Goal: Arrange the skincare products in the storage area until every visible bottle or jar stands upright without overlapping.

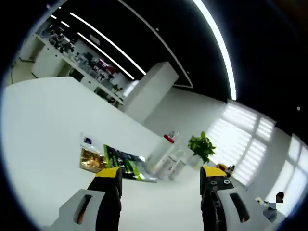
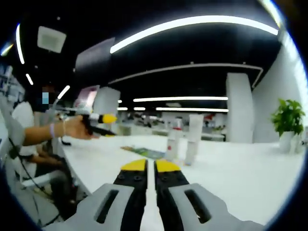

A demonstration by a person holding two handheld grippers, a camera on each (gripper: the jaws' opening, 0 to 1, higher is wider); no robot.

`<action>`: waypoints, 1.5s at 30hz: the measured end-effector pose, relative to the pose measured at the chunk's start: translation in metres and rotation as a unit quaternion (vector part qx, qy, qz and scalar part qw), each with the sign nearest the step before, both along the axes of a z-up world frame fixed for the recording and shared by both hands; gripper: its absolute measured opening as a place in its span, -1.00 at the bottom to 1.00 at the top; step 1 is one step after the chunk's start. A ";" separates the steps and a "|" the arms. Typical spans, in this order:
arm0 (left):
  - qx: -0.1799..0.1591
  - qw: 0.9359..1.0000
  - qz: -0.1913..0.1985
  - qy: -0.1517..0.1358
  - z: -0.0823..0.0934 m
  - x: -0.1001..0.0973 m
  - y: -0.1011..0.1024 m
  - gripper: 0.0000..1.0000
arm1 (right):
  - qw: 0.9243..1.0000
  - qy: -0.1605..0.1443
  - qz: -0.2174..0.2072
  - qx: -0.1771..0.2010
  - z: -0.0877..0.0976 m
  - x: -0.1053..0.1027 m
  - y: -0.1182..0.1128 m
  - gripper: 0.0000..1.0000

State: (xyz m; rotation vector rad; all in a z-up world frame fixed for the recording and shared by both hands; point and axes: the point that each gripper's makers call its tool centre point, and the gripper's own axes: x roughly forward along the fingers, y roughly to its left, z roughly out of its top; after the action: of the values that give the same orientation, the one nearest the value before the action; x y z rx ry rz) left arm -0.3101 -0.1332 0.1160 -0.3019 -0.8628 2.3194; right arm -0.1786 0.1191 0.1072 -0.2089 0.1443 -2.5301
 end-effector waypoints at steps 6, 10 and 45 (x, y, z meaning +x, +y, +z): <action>0.023 0.999 -0.010 0.023 0.010 0.015 0.018 0.51 | 0.999 -0.006 0.040 -0.010 0.004 -0.004 -0.025 -0.20; 0.022 0.999 -0.010 0.042 0.018 0.025 0.026 0.60 | 0.997 0.029 0.054 -0.038 0.024 0.002 -0.034 0.08; -0.255 0.931 0.203 0.165 -0.011 0.132 -0.078 0.99 | 0.993 -0.032 -0.117 -0.004 0.029 -0.010 0.066 0.67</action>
State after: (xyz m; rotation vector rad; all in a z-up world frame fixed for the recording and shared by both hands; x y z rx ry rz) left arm -0.1778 -0.2116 0.1049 0.0701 -0.1486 2.8507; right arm -0.1887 0.1853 0.1358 -0.1201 0.1416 -2.7676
